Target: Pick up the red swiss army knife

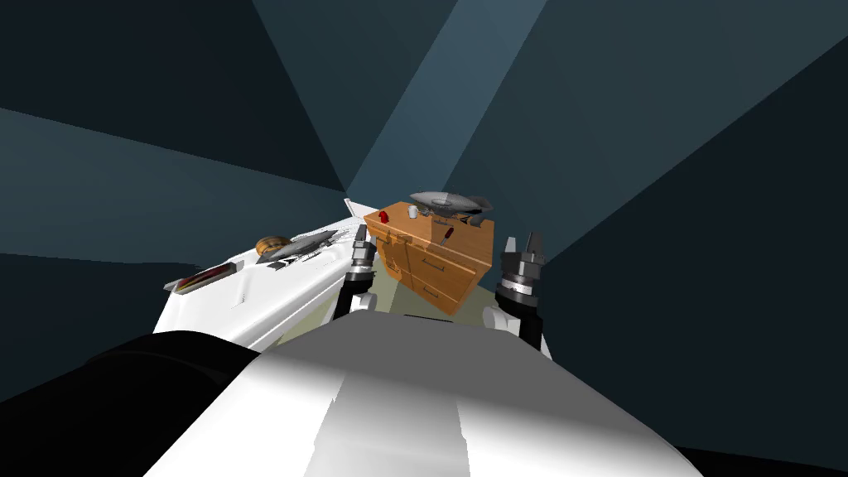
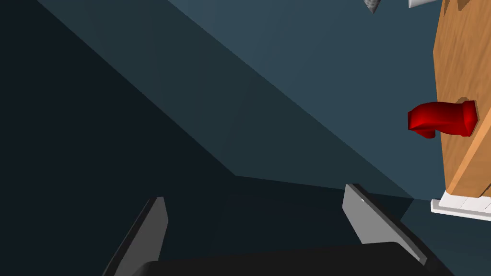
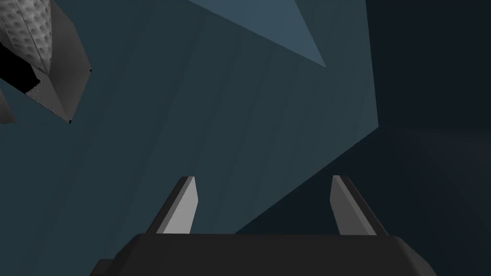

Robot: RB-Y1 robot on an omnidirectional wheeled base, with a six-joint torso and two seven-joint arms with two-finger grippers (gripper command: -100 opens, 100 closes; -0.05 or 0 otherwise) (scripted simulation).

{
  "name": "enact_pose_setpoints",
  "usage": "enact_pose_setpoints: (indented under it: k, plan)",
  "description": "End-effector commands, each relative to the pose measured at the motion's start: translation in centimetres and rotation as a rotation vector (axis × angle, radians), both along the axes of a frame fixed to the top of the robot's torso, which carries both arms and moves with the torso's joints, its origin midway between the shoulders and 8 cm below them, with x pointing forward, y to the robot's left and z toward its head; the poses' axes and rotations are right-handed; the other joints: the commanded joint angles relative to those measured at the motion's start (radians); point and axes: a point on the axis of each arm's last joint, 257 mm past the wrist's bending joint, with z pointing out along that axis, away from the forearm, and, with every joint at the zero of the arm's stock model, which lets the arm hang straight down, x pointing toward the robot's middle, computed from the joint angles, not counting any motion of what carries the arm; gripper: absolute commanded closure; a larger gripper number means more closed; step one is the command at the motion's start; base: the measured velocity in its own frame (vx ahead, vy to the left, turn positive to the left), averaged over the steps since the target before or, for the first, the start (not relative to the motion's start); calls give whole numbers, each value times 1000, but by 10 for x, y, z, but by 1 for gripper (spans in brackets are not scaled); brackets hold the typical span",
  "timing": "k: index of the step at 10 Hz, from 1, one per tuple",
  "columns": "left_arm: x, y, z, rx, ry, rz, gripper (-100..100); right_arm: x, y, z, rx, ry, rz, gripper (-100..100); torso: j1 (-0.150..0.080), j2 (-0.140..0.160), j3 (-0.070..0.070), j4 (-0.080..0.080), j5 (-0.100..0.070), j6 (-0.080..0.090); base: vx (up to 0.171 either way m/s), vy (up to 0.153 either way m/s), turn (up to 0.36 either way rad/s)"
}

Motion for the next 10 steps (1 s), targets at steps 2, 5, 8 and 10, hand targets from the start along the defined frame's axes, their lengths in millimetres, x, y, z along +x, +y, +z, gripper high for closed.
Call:
enact_pose_setpoints:
  k: [2, 5, 8, 10]
  plan:
    - [0, 0, 0, 0, 0, 0, 0, 22, 3, -12, -24, 55, 52, -100, 1, 0, 0, 0, 0, 0, 4, 43, -86]
    - [0, 0, 0, 0, 0, 0, 0, 56, 1, -29, -30, 132, 109, -100, 6, -2, -1, -1, 1, 0, 24, 96, -82]
    - [0, 0, 0, 0, 0, 0, 0, 86, -5, -46, -18, 207, 142, -100, 4, -2, -1, 0, 1, 0, 13, 74, -81]
    - [0, 0, 0, 0, 0, 0, 0, 103, -11, -57, -6, 260, 153, -100, 5, -2, -1, 0, 1, 0, 16, 91, -70]
